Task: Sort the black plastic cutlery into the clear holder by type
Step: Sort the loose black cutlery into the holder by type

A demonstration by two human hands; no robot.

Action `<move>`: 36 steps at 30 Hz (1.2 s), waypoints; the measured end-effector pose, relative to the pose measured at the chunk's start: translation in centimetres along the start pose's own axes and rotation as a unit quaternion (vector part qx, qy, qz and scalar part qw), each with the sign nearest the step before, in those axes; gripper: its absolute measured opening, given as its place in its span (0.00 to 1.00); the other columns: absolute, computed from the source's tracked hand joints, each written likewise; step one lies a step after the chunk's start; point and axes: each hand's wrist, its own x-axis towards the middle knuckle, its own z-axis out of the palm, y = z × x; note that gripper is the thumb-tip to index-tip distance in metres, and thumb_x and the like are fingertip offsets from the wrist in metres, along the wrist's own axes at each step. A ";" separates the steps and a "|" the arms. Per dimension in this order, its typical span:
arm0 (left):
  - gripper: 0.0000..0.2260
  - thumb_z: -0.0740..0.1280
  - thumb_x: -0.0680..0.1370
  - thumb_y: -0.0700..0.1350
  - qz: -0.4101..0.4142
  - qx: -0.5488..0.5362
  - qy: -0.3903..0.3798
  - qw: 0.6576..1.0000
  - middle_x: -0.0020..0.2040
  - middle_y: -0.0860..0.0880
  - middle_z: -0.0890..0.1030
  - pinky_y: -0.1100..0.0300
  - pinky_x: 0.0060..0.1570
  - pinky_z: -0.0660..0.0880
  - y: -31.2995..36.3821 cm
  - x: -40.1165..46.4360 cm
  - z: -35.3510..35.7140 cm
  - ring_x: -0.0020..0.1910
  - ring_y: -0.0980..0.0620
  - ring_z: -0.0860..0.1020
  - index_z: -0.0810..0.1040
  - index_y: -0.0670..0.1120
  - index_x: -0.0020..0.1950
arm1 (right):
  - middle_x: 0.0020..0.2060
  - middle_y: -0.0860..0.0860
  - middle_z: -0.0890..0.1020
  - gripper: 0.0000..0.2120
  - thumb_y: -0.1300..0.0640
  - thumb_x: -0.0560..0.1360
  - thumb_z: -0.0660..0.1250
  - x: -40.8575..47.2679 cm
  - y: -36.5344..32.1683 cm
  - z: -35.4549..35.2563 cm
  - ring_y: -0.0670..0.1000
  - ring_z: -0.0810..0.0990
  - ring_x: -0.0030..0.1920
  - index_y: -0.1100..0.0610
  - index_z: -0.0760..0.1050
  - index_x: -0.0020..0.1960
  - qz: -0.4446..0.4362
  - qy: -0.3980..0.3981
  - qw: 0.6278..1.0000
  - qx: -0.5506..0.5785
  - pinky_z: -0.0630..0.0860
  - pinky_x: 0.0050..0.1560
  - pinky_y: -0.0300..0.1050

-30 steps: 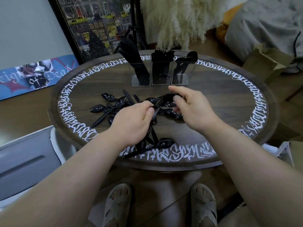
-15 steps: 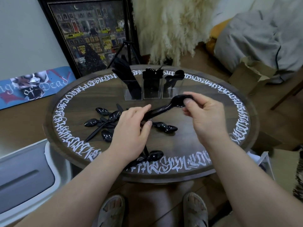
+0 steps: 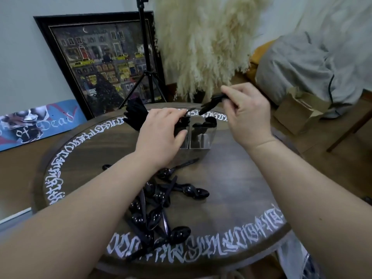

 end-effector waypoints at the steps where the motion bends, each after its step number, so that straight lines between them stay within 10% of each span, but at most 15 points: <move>1: 0.22 0.69 0.76 0.48 0.004 0.010 -0.004 1.000 0.62 0.48 0.77 0.56 0.65 0.61 -0.2 0.8 0.5 0.63 0.44 0.69 0.73 0.46 0.69 | 0.43 0.57 0.82 0.12 0.62 0.73 0.64 -0.1 0.4 1.0 0.55 0.81 0.42 0.62 0.82 0.53 -0.008 -0.012 1.000 -0.002 0.74 0.44 0.41; 9: 0.29 0.71 0.72 0.53 0.041 0.067 -0.024 0.997 0.63 0.51 0.75 0.51 0.61 0.68 -1.4 3.9 4.1 0.64 0.45 0.68 0.70 0.47 0.71 | 0.39 0.53 0.81 0.13 0.57 0.72 0.62 -1.7 3.2 6.6 0.59 0.75 0.38 0.58 0.83 0.50 -0.084 -0.107 0.988 -0.066 0.74 0.36 0.45; 22: 0.31 0.67 0.74 0.57 0.069 0.131 -0.063 0.987 0.68 0.55 0.72 0.51 0.60 0.63 -0.9 5.5 6.0 0.66 0.47 0.64 0.63 0.52 0.74 | 0.63 0.51 0.73 0.32 0.47 0.72 0.71 -3.0 5.5 3.9 0.53 0.75 0.58 0.56 0.66 0.72 0.064 -0.311 0.945 -0.082 0.70 0.56 0.46; 36: 0.16 0.65 0.76 0.52 0.055 0.136 -0.053 0.988 0.59 0.54 0.78 0.50 0.55 0.63 -1.1 6.4 6.2 0.61 0.47 0.69 0.72 0.54 0.63 | 0.43 0.57 0.80 0.11 0.64 0.70 0.69 -1.8 5.6 5.5 0.60 0.80 0.43 0.59 0.82 0.52 0.017 -0.238 0.970 -0.048 0.74 0.41 0.47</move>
